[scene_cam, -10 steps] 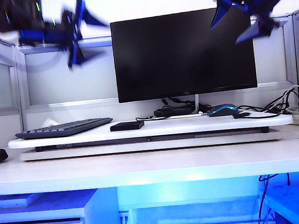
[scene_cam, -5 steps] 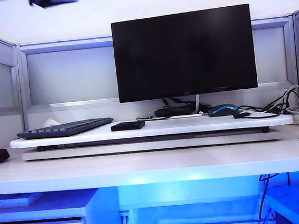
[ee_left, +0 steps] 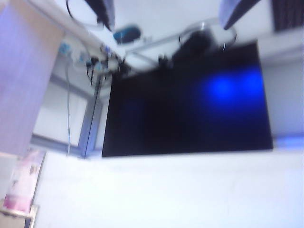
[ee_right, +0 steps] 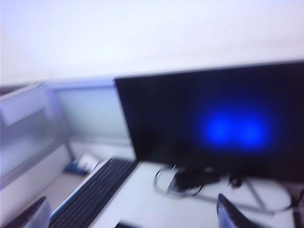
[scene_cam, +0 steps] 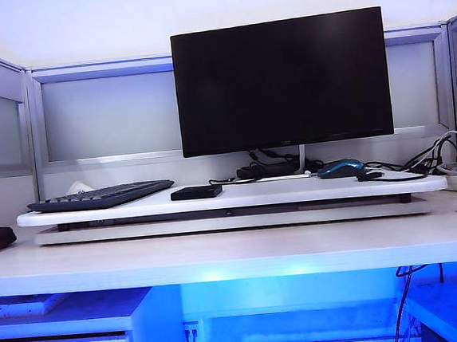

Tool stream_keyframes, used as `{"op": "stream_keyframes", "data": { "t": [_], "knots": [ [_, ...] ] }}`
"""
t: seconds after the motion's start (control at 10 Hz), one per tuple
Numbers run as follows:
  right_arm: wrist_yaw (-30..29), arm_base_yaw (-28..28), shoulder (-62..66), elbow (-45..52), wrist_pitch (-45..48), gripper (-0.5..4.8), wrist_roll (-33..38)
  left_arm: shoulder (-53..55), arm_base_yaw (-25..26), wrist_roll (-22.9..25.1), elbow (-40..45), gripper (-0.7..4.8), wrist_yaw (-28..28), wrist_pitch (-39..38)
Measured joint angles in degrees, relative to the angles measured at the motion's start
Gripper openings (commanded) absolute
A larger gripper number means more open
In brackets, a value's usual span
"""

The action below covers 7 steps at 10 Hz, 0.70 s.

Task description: Unplug the data cable of the portable hard drive.

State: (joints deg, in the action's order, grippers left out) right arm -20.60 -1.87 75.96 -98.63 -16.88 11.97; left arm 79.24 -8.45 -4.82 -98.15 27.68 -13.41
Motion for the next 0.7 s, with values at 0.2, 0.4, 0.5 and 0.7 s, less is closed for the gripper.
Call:
{"op": "stream_keyframes", "data": {
  "t": [0.2,0.4,0.5,0.7],
  "knots": [
    [0.04,-1.66,-2.51,0.66,-2.71,4.48,-1.14,-4.15,0.00,3.76,2.14,2.71,-2.05,-6.60],
    [1.05,-1.92,-4.87,0.63,-2.69,4.23,-1.44,-7.85,0.04,3.98,5.16,2.71,-2.67,-7.82],
    [1.11,-1.92,-6.10,0.63,-2.16,4.22,-1.42,-9.92,0.02,3.48,5.64,2.70,-2.69,-7.87],
    [1.07,-1.95,-10.03,0.59,-2.82,4.22,-1.36,-15.08,0.00,2.60,5.75,2.70,-2.64,-8.24]
  ]
}}
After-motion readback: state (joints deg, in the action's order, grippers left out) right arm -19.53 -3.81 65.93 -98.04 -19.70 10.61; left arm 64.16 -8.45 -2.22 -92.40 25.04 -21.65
